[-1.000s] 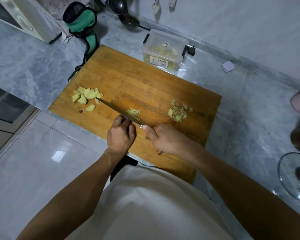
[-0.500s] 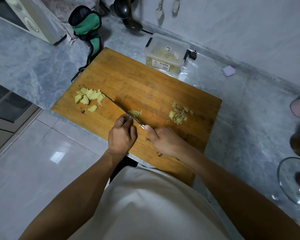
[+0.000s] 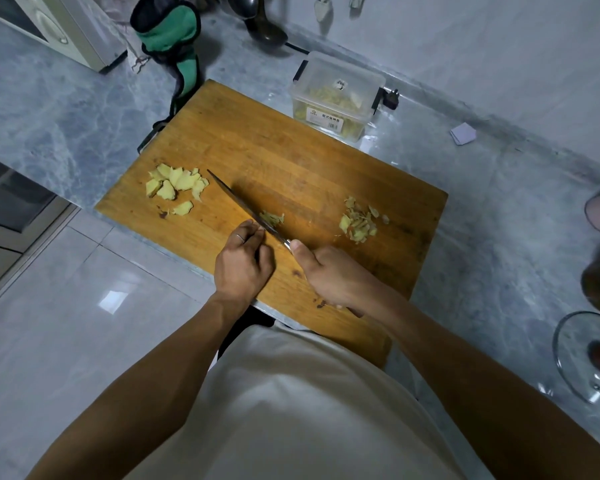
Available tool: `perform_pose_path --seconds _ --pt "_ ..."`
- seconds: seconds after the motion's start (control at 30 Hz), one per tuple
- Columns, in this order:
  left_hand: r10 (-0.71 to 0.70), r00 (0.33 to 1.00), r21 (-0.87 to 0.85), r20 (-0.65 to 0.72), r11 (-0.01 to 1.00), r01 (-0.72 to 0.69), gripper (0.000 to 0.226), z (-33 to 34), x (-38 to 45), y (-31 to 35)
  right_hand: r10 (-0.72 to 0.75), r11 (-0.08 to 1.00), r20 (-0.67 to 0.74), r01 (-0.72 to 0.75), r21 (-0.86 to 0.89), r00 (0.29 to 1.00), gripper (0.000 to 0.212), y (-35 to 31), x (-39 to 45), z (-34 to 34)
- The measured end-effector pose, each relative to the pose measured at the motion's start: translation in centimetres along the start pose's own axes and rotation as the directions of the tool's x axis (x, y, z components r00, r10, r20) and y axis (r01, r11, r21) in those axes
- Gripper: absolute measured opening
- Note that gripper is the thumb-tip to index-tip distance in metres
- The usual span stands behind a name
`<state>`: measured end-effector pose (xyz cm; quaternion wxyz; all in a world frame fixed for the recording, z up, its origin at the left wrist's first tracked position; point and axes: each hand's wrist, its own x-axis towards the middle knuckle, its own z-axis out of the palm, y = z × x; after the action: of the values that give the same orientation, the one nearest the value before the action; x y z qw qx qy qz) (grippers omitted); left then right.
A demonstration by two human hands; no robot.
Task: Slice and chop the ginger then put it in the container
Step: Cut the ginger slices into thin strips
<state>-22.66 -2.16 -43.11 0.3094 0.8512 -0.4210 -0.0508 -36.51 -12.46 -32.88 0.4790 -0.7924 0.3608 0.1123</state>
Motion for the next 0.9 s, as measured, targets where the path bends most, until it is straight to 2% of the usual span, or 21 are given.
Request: perform_pose_path --seconds 0.47,0.63,0.9 --pt "0.011 1.0 0.005 0.026 1.0 -0.012 0.042 -0.5 -0.3 0.2 0.001 1.0 -0.042 0.0 0.022 0.999 0.068 0.6 0.4 0.8" --pt "0.012 0.999 0.007 0.033 1.0 -0.013 0.038 -0.6 -0.3 0.1 0.034 0.996 -0.03 -0.032 0.086 0.999 0.069 0.4 0.3 0.4" --pt "-0.188 0.982 -0.287 -0.03 0.943 0.172 0.022 -3.0 0.9 0.2 0.055 0.978 -0.052 -0.044 0.206 0.997 0.063 0.4 -0.8 -2.0"
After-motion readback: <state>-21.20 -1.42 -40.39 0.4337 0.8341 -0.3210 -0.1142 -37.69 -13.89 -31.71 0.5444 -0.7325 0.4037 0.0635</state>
